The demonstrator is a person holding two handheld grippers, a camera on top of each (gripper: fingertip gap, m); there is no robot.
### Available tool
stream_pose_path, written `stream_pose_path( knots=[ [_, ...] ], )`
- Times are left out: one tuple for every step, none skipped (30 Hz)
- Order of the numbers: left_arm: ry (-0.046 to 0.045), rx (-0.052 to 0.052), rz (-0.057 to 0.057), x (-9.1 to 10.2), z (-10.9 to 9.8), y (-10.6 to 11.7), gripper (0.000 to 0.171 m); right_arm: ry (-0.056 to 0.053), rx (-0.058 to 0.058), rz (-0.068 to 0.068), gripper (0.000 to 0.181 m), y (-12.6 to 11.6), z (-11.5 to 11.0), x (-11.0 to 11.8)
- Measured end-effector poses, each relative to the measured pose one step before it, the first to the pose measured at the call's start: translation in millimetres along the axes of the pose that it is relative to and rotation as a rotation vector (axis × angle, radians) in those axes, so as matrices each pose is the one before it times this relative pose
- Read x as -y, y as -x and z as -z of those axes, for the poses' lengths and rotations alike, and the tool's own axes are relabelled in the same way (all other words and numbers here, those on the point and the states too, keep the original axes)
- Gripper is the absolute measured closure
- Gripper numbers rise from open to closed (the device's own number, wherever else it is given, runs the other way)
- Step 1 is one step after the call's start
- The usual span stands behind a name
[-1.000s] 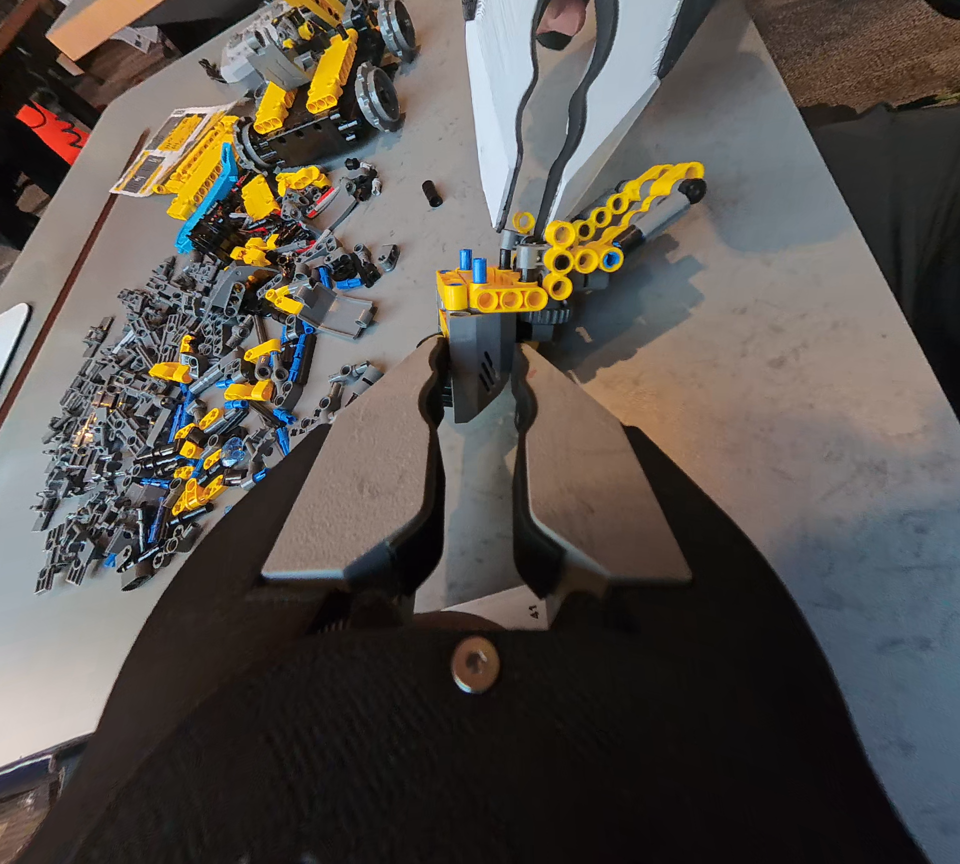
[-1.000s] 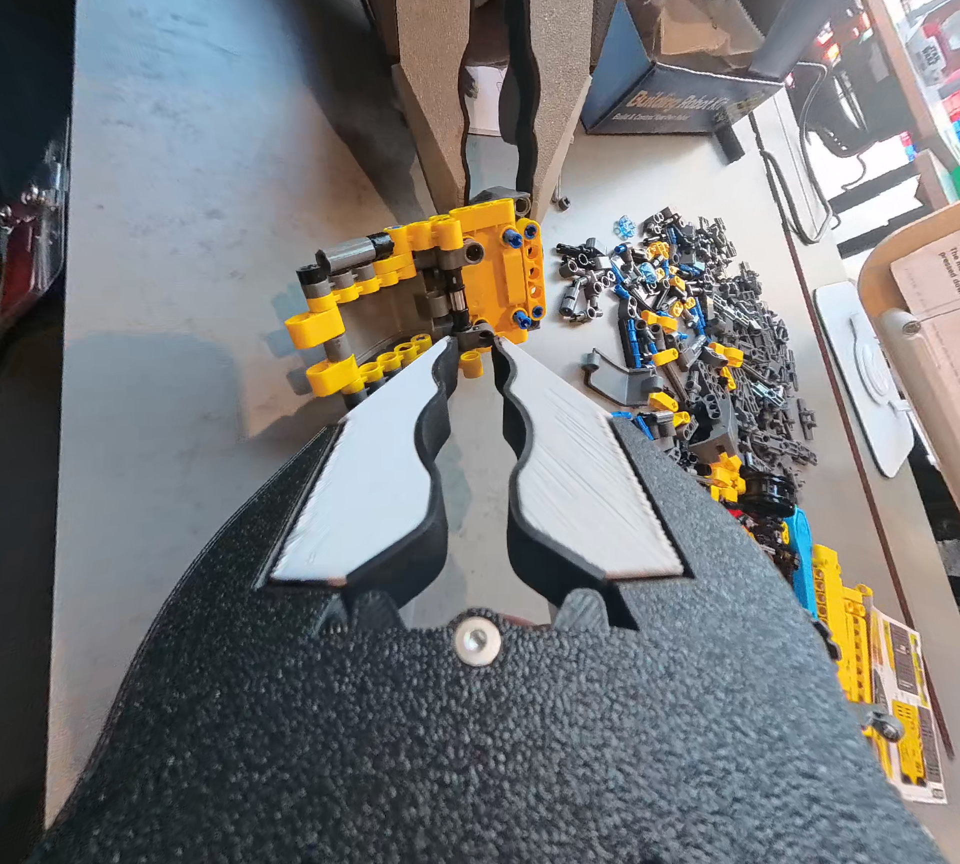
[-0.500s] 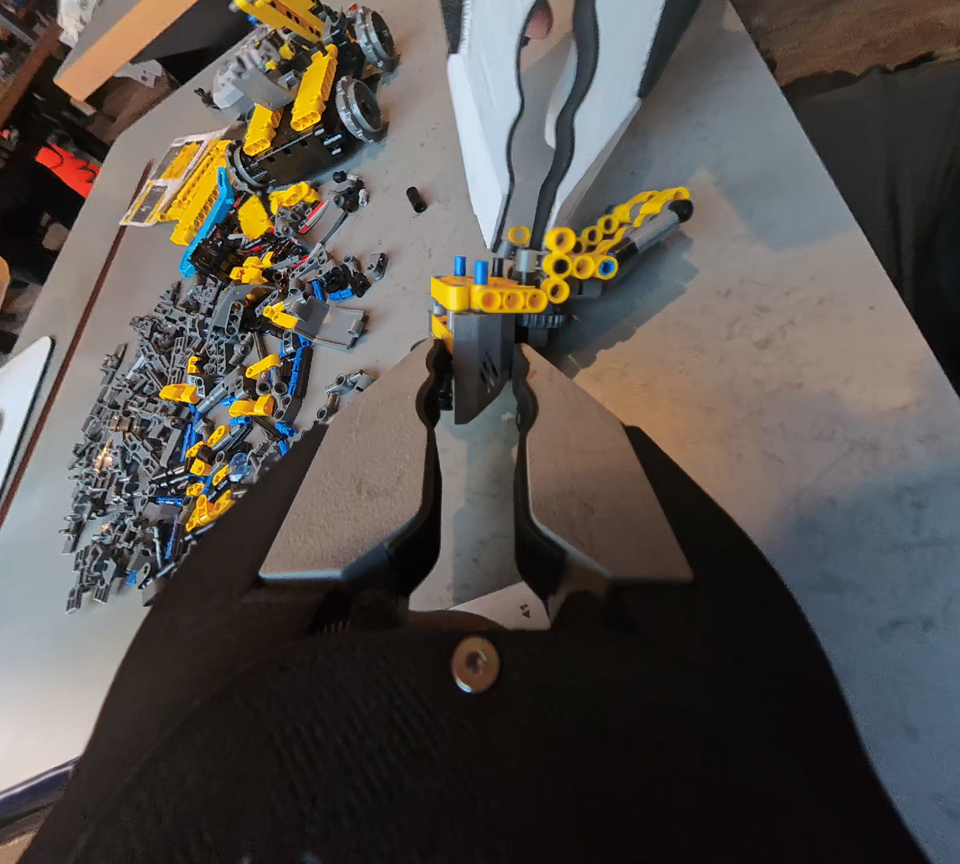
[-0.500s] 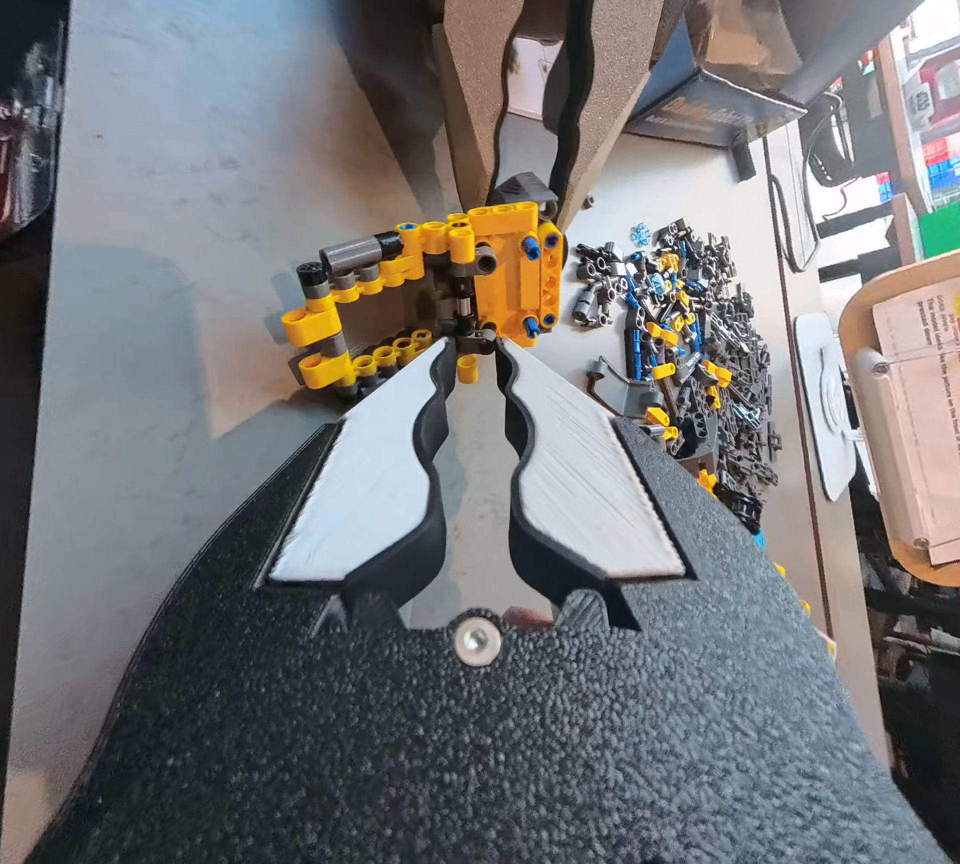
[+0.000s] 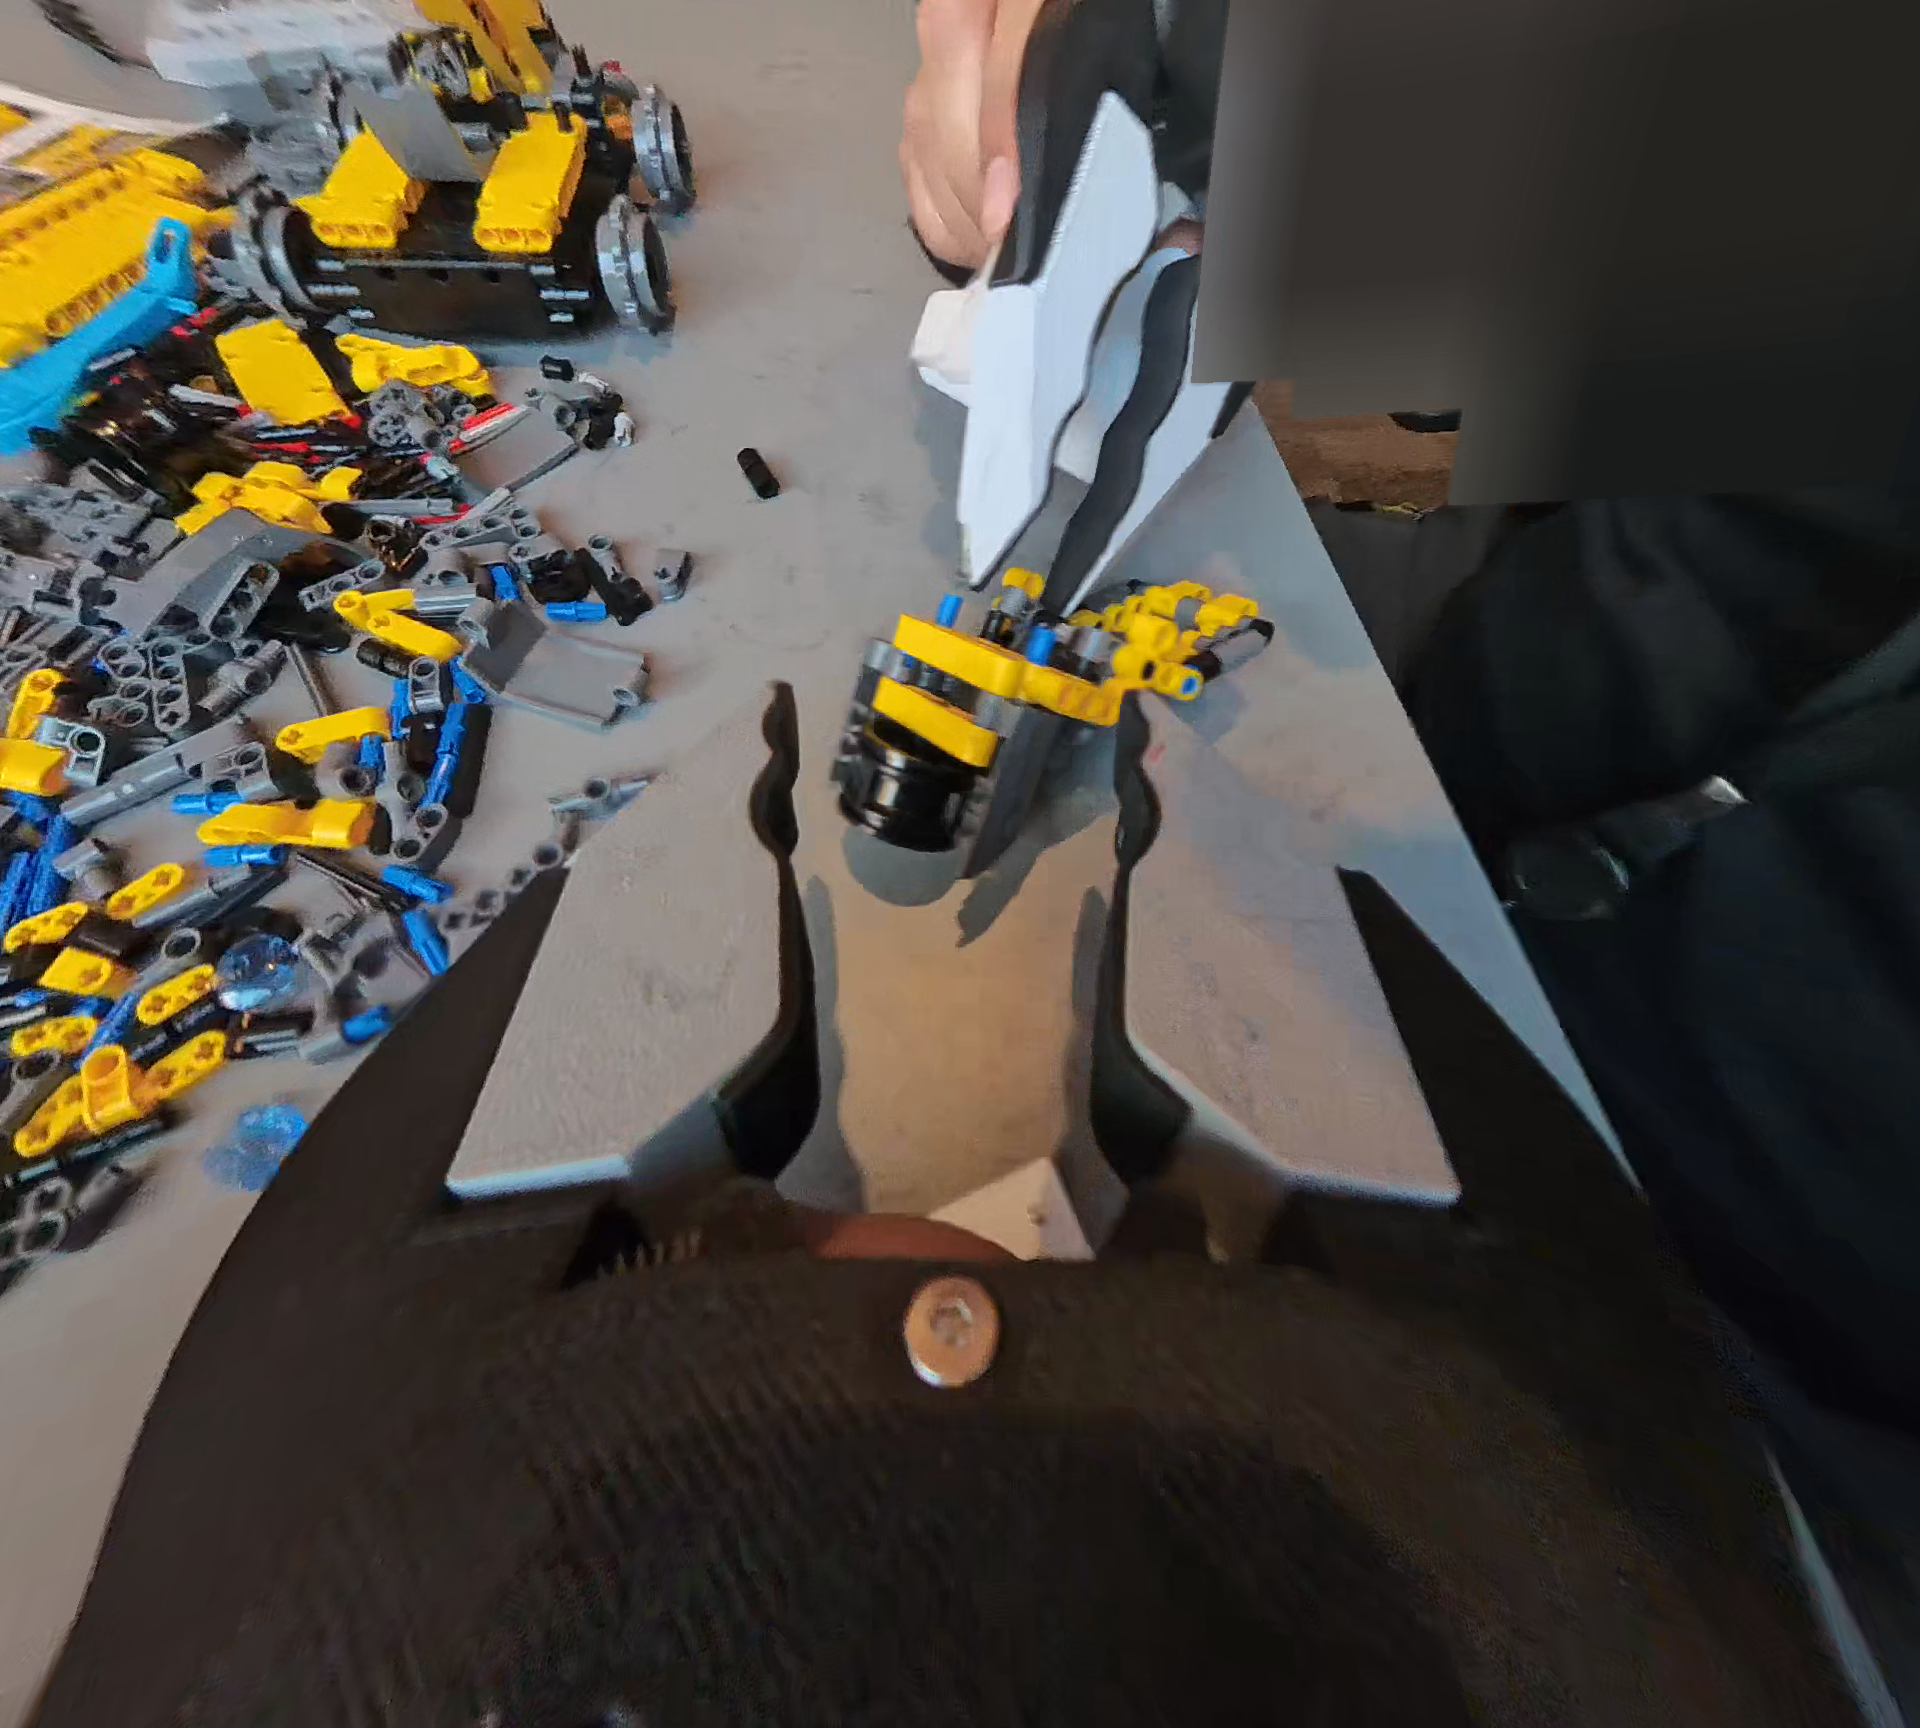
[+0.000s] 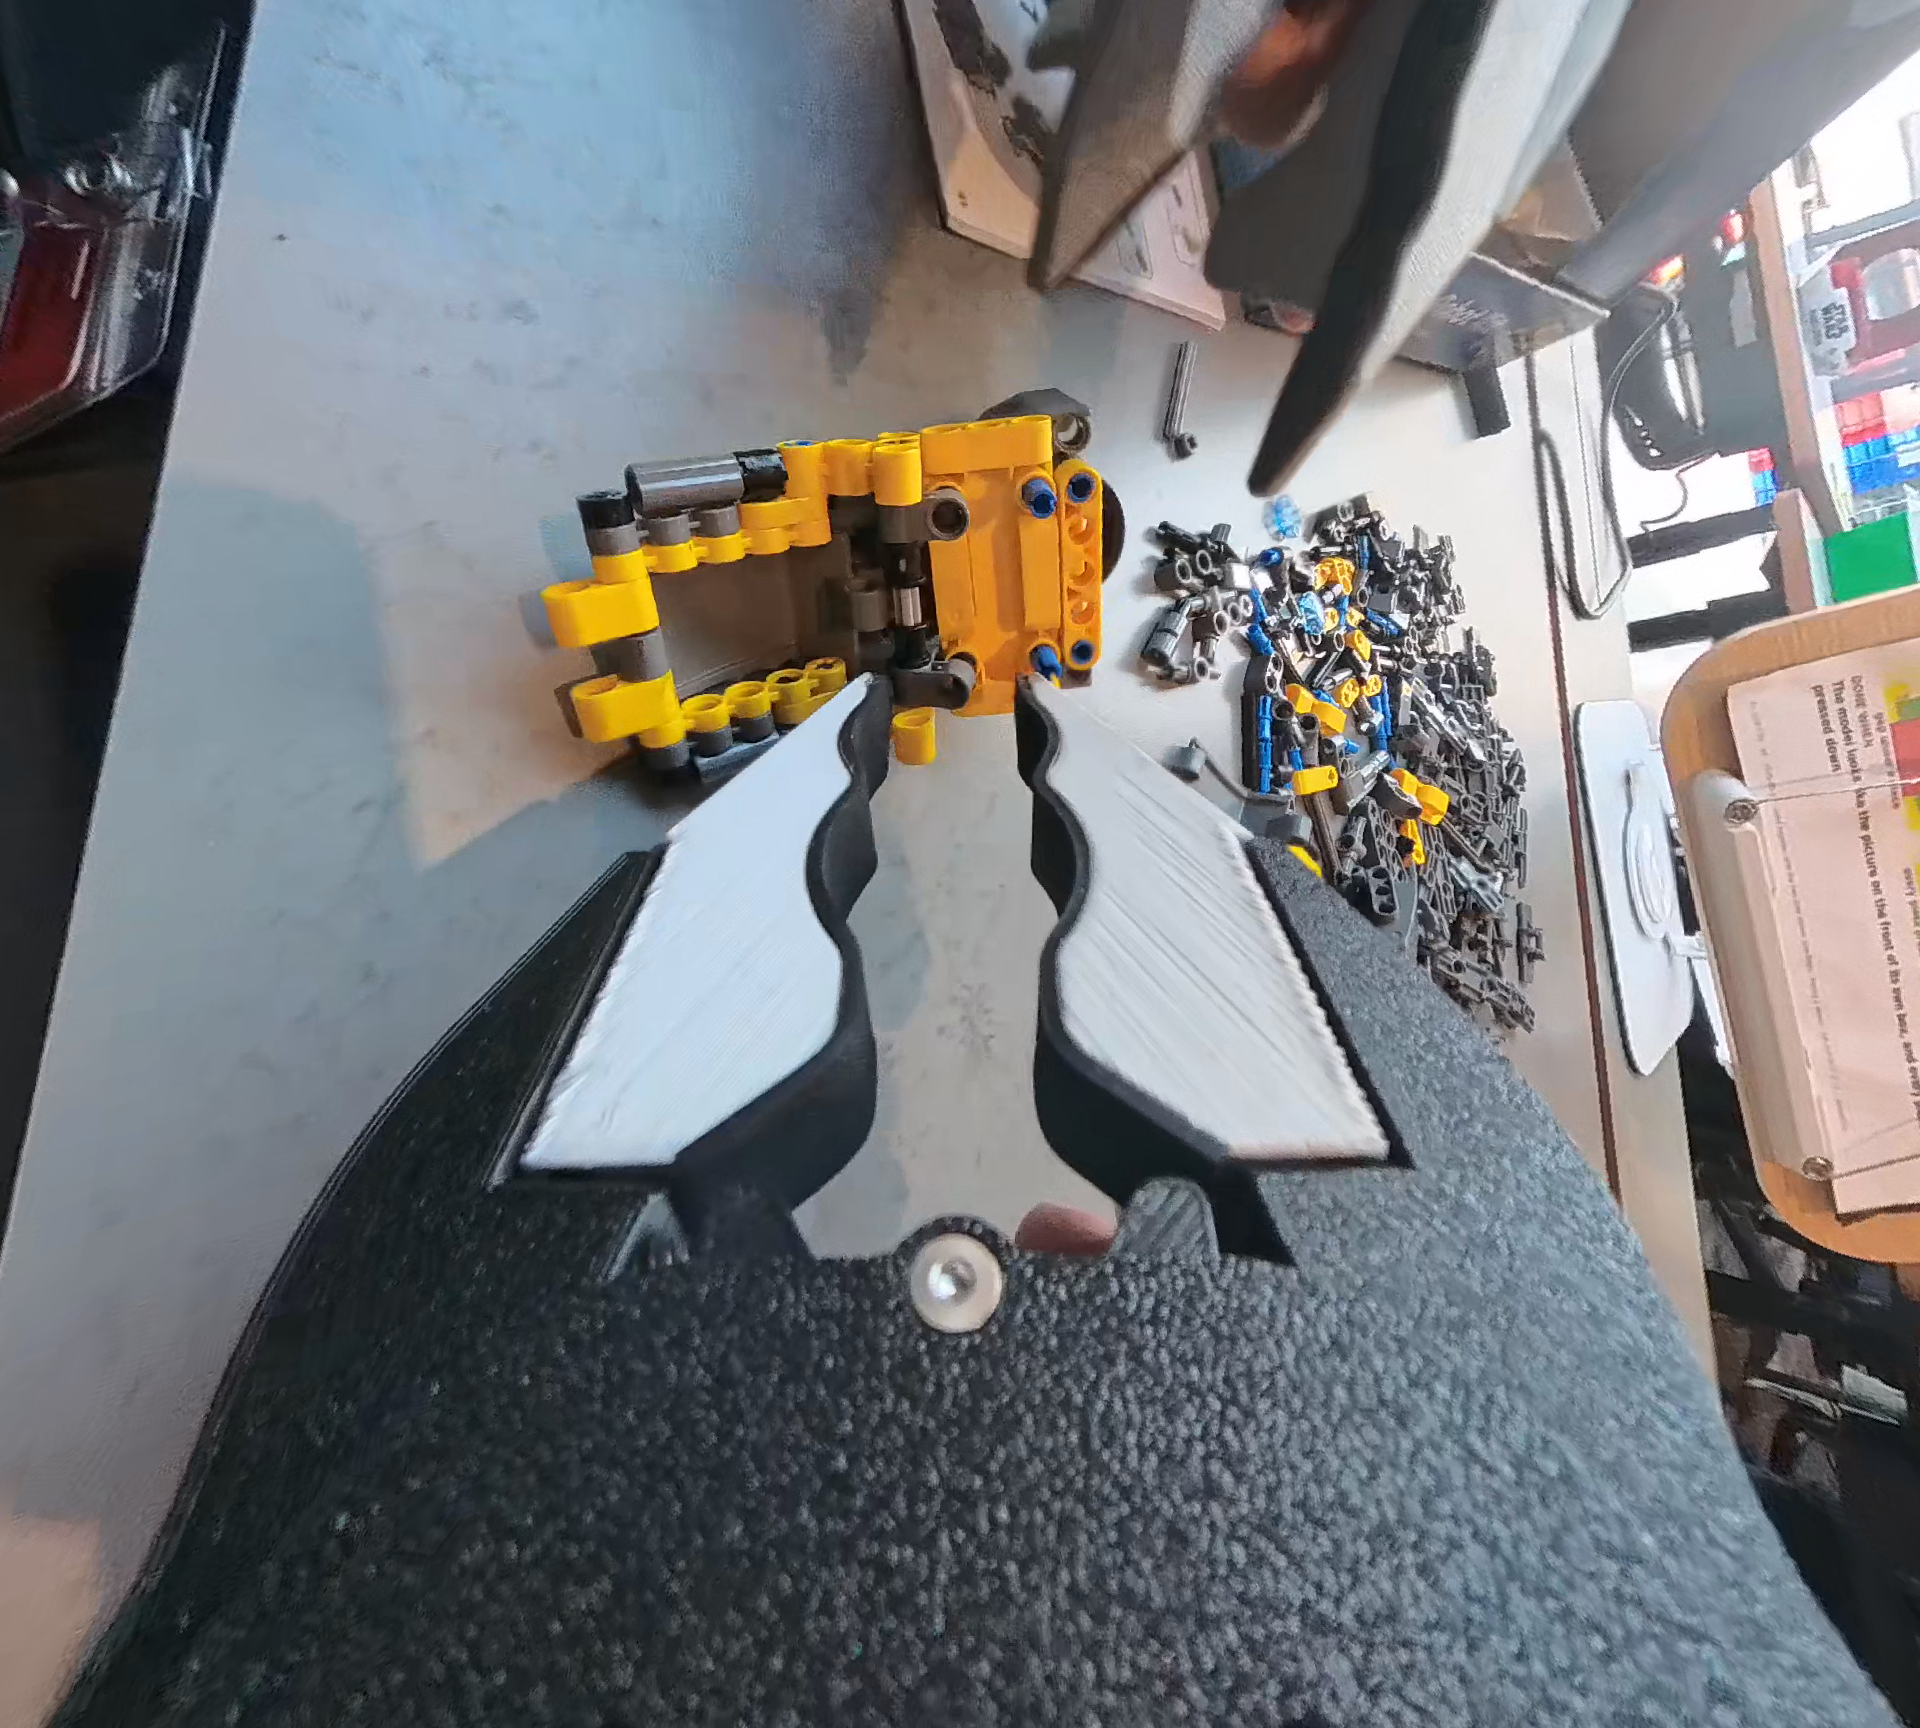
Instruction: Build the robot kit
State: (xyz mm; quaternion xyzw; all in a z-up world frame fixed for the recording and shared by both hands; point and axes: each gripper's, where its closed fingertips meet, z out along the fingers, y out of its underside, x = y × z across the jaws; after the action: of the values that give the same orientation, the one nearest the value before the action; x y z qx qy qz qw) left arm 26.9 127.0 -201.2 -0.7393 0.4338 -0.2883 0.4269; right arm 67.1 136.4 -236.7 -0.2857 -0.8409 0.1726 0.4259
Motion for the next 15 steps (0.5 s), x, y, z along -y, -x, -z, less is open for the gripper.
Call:
stream_pose_path(
  knots=[
    [0.02170, -0.0226, 0.0173, 0.93, -3.45, 5.83, 0.112, 0.0015, 0.0069, -0.0180, 0.157, -0.44, 1.36, -1.82],
    [0.01299, -0.0411, 0.0288, 2.06, -3.28, 2.54, 0.111, -0.0013, 0.0083, -0.0347, 0.155, -0.59, 1.95, -1.61],
    [0.00626, -0.0568, 0.0331, 2.47, -2.64, -1.06, 0.111, -0.0020, 0.0058, -0.0421, 0.150, -0.90, 3.02, -1.14],
    [0.01430, -0.0475, 0.0208, 0.71, -2.38, -1.15, 0.112, -0.0078, 0.0005, -0.0477, 0.146, -1.16, 4.41, -0.40],
    [0.02151, -0.0182, 0.0016, -1.19, -2.10, 1.83, 0.112, -0.0139, 0.0032, -0.0565, 0.146, -0.33, 5.00, -0.08],
    [0.02389, 0.0017, -0.0143, -2.58, -2.27, 3.77, 0.111, -0.0031, 0.0044, -0.0676, 0.149, -0.26, 4.74, -2.70],
    [0.02366, 0.0068, -0.0188, -2.75, -2.56, 3.98, 0.109, 0.0135, -0.0054, -0.0762, 0.152, -2.12, 3.84, -5.96],
    [0.02604, 0.0036, -0.0125, -2.79, -2.61, 3.91, 0.104, 0.0125, 0.0002, -0.0874, 0.154, -1.30, 3.09, -5.95],
    [0.02051, -0.0090, -0.0030, -1.32, -2.26, 2.13, 0.095, 0.0030, 0.0169, -0.1026, 0.159, 1.07, 2.07, -3.73],
    [0.01461, -0.0185, -0.0035, -0.28, -1.48, 0.81, 0.092, -0.0071, 0.0229, -0.1056, 0.164, 2.45, 1.12, -1.08],
    [0.01181, -0.0229, -0.0092, 0.03, -0.98, -0.42, 0.092, -0.0253, 0.0238, -0.0983, 0.164, 3.63, 0.58, 2.52],
    [0.01025, -0.0231, -0.0117, -0.15, -0.69, -1.21, 0.090, -0.0375, 0.0264, -0.0804, 0.164, 5.14, 0.26, 4.87],
    [0.00898, -0.0203, -0.0072, -0.33, -0.47, -1.16, 0.086, -0.0310, 0.0057, -0.0622, 0.166, 2.54, -0.05, 4.24],
    [0.00823, -0.0237, 0.0018, -0.65, -0.05, -1.74, 0.081, -0.0206, -0.0024, -0.0464, 0.167, 1.60, -0.44, 2.84],
    [0.01039, -0.0299, 0.0087, -1.85, -0.12, -2.99, 0.076, -0.0170, -0.0003, -0.0273, 0.167, 2.04, -0.72, 2.82]
  ],
)
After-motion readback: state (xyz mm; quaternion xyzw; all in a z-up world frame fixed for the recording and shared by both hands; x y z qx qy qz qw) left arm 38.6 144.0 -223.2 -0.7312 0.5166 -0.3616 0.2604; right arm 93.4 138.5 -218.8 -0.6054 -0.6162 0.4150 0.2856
